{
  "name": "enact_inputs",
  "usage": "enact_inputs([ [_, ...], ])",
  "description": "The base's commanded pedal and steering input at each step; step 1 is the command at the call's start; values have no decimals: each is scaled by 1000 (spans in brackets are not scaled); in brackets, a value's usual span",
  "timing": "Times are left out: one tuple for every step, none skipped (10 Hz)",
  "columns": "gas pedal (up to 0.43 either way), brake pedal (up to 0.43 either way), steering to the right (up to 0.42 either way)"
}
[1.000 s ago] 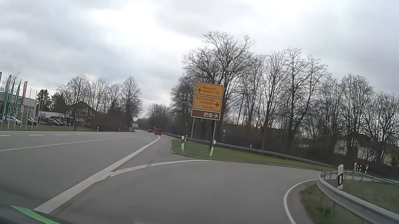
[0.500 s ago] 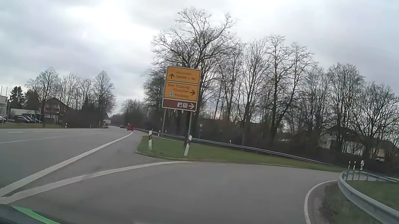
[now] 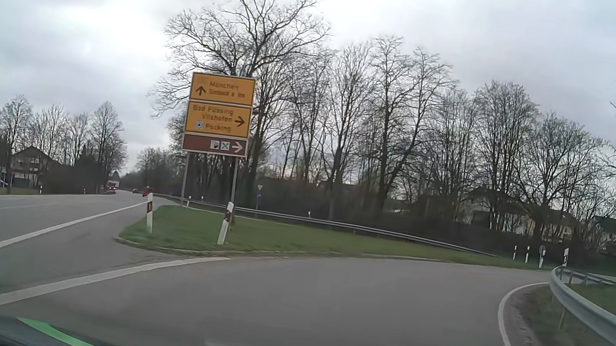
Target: Follow the waypoints while adhering to traffic rules and regulations
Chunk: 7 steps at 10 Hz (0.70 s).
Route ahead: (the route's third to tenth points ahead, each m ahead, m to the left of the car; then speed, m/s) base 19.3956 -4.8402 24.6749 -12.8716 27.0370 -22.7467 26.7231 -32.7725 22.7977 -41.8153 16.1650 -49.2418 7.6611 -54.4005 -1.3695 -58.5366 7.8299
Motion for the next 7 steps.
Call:
enact_inputs([
  [0, 134, 133],
  [0, 122, 138],
  [0, 116, 142],
  [0, 110, 146],
  [0, 110, 149],
  [0, 104, 153],
  [0, 98, 155],
])
